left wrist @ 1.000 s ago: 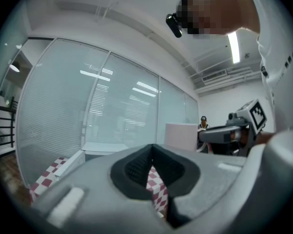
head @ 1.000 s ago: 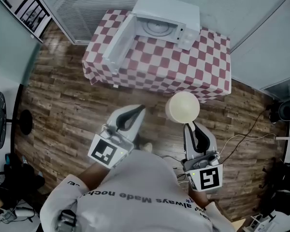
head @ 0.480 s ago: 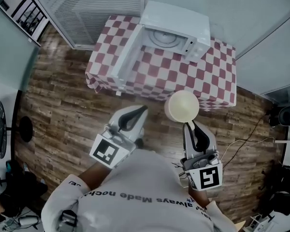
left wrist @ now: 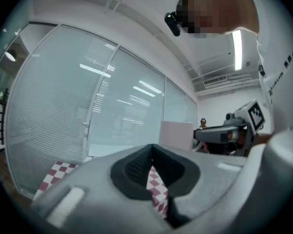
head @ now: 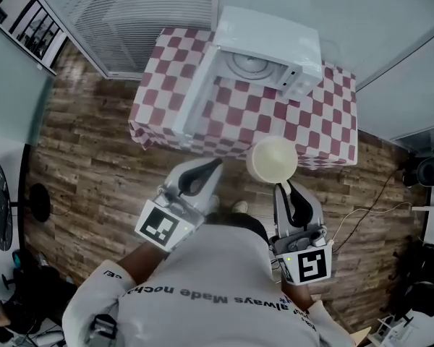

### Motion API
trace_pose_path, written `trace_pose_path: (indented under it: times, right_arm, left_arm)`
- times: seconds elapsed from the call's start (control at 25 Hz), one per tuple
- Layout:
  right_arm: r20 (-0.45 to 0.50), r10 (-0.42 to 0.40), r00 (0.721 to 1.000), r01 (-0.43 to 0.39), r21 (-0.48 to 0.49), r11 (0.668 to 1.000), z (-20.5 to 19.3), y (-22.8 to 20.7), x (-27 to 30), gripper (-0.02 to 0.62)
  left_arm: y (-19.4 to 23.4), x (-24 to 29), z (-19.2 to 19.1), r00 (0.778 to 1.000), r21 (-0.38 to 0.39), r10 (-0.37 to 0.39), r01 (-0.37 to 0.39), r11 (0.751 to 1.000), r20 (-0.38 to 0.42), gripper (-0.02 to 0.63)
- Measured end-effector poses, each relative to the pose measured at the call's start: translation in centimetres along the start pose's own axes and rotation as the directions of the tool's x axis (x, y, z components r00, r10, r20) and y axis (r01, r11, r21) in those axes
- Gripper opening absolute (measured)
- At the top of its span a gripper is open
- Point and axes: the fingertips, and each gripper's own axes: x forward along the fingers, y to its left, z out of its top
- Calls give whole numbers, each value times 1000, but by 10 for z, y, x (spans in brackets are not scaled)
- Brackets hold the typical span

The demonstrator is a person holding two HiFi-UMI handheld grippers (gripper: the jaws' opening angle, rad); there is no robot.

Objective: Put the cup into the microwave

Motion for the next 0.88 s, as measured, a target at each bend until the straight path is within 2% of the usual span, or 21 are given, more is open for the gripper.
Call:
trace_pose_path:
  times: [0.16,0.44,0.88]
  right_arm:
    - [-6,-15,1000,15,6,1000,-5,-10,8,41]
    - [-1,-18,1000,18,12,1000,-10,-37,26,41]
    - [12,13,1000,-13,19,1000,-13,-127,84,41]
  left_arm:
    - [8,12,-8,1000,3,-11,11,1000,-29,3]
    - [19,39,-7,1000,-22,-4,5,1000,3,3]
    - [63,132,-1,999,-18,46,-46,999,2,3]
